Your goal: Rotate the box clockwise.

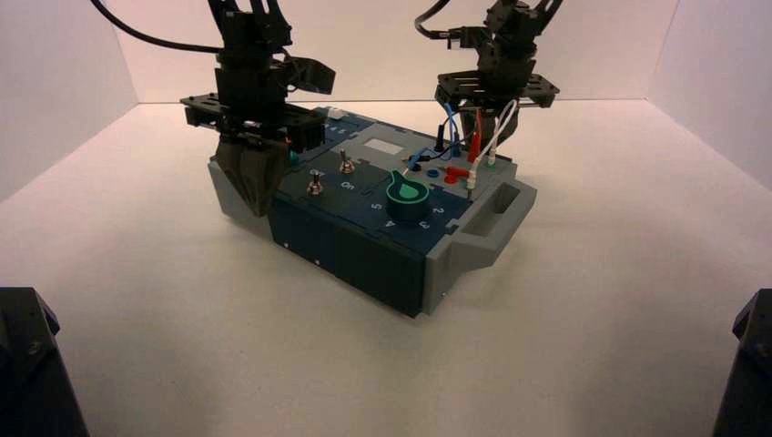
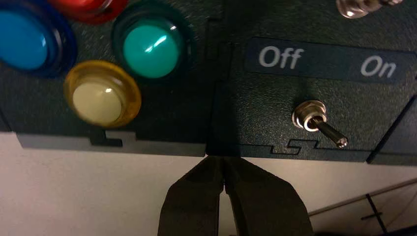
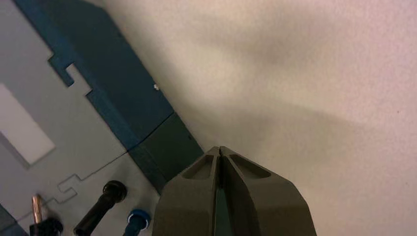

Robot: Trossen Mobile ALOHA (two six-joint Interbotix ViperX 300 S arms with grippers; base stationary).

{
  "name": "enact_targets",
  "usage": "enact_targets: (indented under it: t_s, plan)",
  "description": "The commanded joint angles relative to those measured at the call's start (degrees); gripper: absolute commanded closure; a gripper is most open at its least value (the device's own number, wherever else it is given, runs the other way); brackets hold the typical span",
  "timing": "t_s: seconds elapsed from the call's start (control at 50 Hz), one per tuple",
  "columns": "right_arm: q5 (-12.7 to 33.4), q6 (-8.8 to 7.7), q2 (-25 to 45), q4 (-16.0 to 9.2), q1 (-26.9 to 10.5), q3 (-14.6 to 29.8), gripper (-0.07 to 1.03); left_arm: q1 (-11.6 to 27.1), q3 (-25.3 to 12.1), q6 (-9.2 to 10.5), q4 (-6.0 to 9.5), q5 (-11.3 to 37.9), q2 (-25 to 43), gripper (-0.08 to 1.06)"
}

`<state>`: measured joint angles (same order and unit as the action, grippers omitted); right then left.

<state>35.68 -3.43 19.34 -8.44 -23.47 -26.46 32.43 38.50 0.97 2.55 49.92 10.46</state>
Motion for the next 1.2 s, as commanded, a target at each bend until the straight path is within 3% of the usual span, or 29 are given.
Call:
enact_targets:
  t_s: [0.02, 0.36, 0.7, 1.02, 1.2]
  plan:
    - [0.62, 0.09, -0.44, -1.76, -5.8, -2.46, 0.99, -1.93, -4.66, 0.18, -0.35, -3.52, 0.7, 1.01]
    - [0.62, 0.7, -4.66, -4.31, -10.37, -5.54, 0.99, -3.25, -11.51, -0.26, -0.79, -5.27, 4.83, 1.01]
    - [1.93, 1.85, -9.23, -6.24, -13.62, -5.71, 0.99, -3.25, -17.05, -0.97, -0.97, -5.01, 7.73, 1.01]
    - [2.29, 2.11, -13.62, -7.12, -13.71, -7.12, 0.99, -3.43, -19.25, -1.58, -0.97, -4.83, 8.0, 1.01]
    - [1.23, 2.11, -12.74, -6.77, -12.92, -10.02, 0.99, -4.22, -16.61, -1.58, -1.58, -5.01, 6.06, 1.01]
